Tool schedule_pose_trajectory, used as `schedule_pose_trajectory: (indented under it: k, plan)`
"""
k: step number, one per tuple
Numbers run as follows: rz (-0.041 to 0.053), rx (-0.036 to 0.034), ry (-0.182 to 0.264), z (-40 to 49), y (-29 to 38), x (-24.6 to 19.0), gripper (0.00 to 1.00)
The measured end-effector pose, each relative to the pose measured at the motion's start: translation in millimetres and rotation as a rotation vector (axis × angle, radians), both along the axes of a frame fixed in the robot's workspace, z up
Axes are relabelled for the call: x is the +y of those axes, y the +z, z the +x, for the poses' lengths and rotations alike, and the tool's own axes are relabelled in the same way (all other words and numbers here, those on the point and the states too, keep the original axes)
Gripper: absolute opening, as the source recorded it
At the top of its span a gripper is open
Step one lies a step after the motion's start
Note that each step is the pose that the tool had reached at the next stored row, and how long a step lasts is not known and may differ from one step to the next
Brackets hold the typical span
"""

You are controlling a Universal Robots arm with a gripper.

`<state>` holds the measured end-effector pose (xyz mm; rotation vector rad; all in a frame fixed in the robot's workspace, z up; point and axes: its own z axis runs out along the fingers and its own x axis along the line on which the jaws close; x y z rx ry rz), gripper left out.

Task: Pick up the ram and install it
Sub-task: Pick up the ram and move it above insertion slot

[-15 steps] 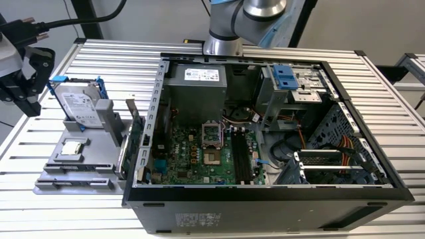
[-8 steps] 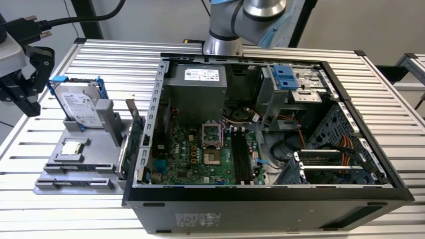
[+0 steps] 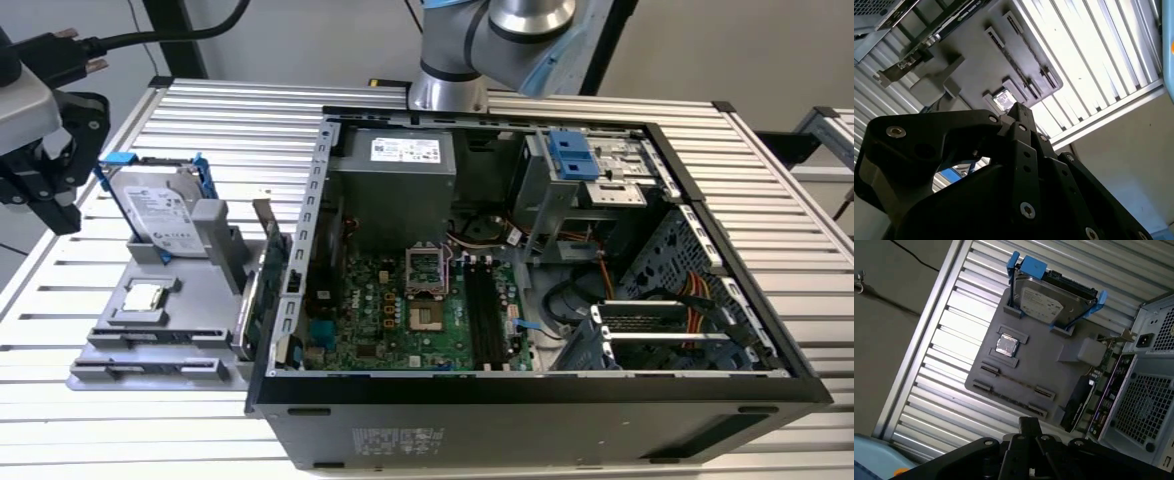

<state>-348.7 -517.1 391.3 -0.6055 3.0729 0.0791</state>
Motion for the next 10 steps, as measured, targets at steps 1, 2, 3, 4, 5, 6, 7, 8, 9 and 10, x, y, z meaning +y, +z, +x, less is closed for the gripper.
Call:
schedule_pose_trajectory:
  k: [1,2,3,4,5,6,7,8,9,10]
  plan:
    - [0.0,0.0,0.003,0.0,0.0,0.0,0.0]
    - [0.0,0.0,0.006,0.0,0.0,0.0,0.0]
    - [0.0,0.0,0.008,0.0,0.0,0.0,0.0]
    - [0.0,0.0,0.011,0.0,0.0,0.0,0.0]
    - [0.0,0.0,0.013,0.0,0.0,0.0,0.0]
    - [0.0,0.0,0.014,0.0,0.0,0.0,0.0]
    - [0.0001,0.0,0.014,0.0,0.0,0.0,0.0]
    - [0.0,0.0,0.014,0.0,0.0,0.0,0.0]
    - [0.0,0.0001,0.015,0.0,0.0,0.0,0.0]
    - [0.0,0.0,0.015,0.0,0.0,0.0,0.0]
